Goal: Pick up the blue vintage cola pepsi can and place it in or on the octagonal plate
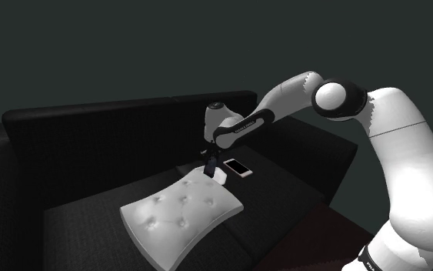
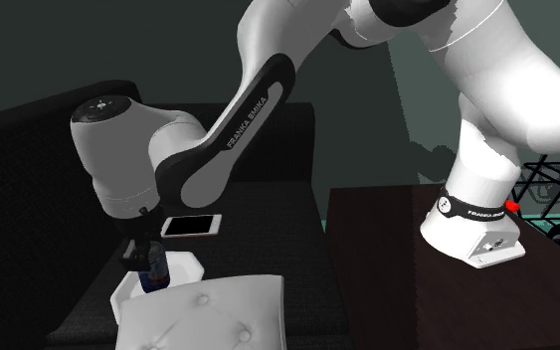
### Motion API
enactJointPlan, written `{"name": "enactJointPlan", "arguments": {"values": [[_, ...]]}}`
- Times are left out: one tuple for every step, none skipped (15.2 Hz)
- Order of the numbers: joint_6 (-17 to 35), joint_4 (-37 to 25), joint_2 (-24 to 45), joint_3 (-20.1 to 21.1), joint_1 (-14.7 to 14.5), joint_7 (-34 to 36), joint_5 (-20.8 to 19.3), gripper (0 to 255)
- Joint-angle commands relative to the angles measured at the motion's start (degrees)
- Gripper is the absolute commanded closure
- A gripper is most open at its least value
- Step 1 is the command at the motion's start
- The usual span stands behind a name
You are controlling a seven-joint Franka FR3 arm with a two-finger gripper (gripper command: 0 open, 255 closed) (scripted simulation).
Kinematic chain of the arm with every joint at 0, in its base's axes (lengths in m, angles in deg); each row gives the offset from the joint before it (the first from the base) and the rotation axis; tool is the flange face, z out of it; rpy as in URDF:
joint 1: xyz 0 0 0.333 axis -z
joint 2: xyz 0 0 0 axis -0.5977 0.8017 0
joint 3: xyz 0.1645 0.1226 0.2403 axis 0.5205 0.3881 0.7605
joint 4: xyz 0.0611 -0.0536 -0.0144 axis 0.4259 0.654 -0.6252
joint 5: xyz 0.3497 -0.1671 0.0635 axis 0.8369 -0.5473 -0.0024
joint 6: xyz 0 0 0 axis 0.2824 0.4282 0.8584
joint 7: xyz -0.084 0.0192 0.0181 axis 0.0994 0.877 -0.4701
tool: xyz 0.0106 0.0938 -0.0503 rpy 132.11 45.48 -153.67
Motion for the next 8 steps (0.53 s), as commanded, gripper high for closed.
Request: {"name": "enactJointPlan", "arguments": {"values": [[0.2,0.2,0.5,-0.1,0.0,0.0,-0.1,255],[0.1,0.2,0.5,-0.1,0.0,0.0,-0.1,255],[0.1,0.2,0.5,-0.1,0.0,0.0,-0.1,255],[0.1,0.2,0.5,-0.1,0.0,0.0,-0.1,255],[0.1,0.1,0.5,-0.1,0.0,0.1,-0.1,255],[0.1,0.1,0.5,-0.1,0.0,0.1,-0.1,255],[0.1,0.1,0.5,-0.1,0.0,0.1,-0.1,255],[0.0,-0.2,0.7,-0.1,0.0,-0.2,0.0,0]]}}
